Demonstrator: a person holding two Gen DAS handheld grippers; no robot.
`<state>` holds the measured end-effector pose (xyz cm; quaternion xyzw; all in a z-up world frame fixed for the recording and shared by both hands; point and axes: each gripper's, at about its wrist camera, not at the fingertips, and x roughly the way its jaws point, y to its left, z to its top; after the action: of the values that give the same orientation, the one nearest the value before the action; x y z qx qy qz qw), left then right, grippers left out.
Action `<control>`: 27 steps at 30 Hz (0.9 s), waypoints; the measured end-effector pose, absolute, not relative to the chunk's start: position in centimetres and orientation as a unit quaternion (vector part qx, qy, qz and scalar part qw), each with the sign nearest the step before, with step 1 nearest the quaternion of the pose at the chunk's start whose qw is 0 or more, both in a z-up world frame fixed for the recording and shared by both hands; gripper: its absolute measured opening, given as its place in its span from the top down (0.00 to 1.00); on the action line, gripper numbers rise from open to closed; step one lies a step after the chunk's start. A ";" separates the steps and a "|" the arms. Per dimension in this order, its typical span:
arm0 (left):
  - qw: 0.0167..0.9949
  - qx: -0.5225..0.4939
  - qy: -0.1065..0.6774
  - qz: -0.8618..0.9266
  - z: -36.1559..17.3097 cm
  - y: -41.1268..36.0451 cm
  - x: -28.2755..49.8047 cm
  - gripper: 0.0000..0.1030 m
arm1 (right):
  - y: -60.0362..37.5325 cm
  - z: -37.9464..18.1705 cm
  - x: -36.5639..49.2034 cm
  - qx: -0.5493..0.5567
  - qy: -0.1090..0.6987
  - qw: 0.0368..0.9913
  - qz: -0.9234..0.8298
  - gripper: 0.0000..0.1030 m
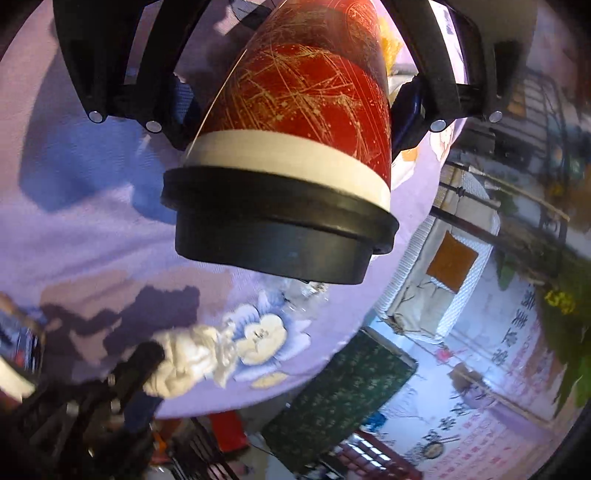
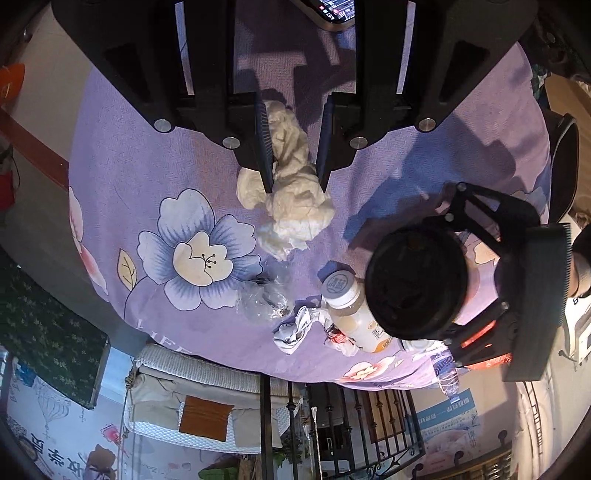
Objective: Collect trash
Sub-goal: 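Grasp the red cup with the left tool while the right tool holds the tissue, then carry the red cup and tissue to the black bin and release both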
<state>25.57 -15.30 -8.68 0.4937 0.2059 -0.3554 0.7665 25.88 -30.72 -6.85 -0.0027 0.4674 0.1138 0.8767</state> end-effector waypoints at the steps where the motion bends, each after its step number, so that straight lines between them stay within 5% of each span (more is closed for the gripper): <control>1: 0.777 0.478 0.206 -0.353 -8.1 -14.9 25.3 0.21 | -30.7 -6.7 25.7 0.000 0.465 0.878 0.115 0.77; 15: 0.878 0.226 0.233 -0.351 -2.1 -9.5 22.5 0.24 | -28.7 -3.9 23.4 0.017 0.421 0.897 0.132 0.77; 27: 0.900 0.106 0.233 -0.353 -0.3 -4.6 18.2 0.24 | -24.9 -2.4 20.3 0.026 0.398 0.900 0.176 0.77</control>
<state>18.20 -4.56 -0.29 0.1055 0.2327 -0.3525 0.9002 20.34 -24.86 -2.35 0.0259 0.3977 0.1755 0.9002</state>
